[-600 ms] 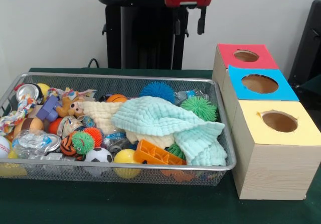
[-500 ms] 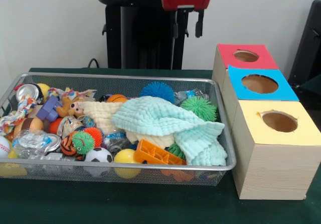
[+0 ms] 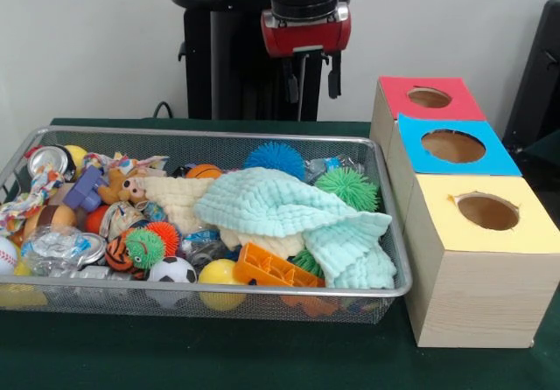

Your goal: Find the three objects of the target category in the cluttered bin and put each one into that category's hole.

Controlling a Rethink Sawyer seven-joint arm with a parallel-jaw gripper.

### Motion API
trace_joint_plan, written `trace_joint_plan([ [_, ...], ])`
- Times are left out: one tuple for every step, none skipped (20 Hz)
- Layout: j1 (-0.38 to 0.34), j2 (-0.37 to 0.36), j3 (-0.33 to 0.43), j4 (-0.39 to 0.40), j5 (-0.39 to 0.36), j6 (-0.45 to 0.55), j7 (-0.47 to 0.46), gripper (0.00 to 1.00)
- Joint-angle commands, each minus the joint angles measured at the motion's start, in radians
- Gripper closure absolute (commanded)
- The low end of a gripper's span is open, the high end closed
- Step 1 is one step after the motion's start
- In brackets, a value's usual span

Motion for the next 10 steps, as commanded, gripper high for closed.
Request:
trace_joint_plan([
  [-0.048, 0.083, 0.135, -0.138, -0.079, 0.128, -0.159, 0.00],
  [-0.051, 0.087, 0.137, -0.149, -0.083, 0.141, -0.158, 0.00],
  [-0.056, 0.091, 0.141, -0.161, -0.088, 0.160, -0.157, 0.00],
  [-0.063, 0.095, 0.144, -0.172, -0.089, 0.182, -0.160, 0.00],
  [-0.070, 0.098, 0.148, -0.185, -0.092, 0.202, -0.164, 0.00],
  [-0.078, 0.099, 0.153, -0.197, -0.093, 0.222, -0.171, 0.00],
  [-0.084, 0.097, 0.157, -0.207, -0.094, 0.240, -0.174, 0.00],
  [-0.089, 0.091, 0.159, -0.216, -0.095, 0.260, -0.174, 0.00],
  [-0.094, 0.081, 0.161, -0.221, -0.095, 0.272, -0.169, 0.00],
  [-0.098, 0.071, 0.159, -0.231, -0.098, 0.277, -0.163, 0.00],
])
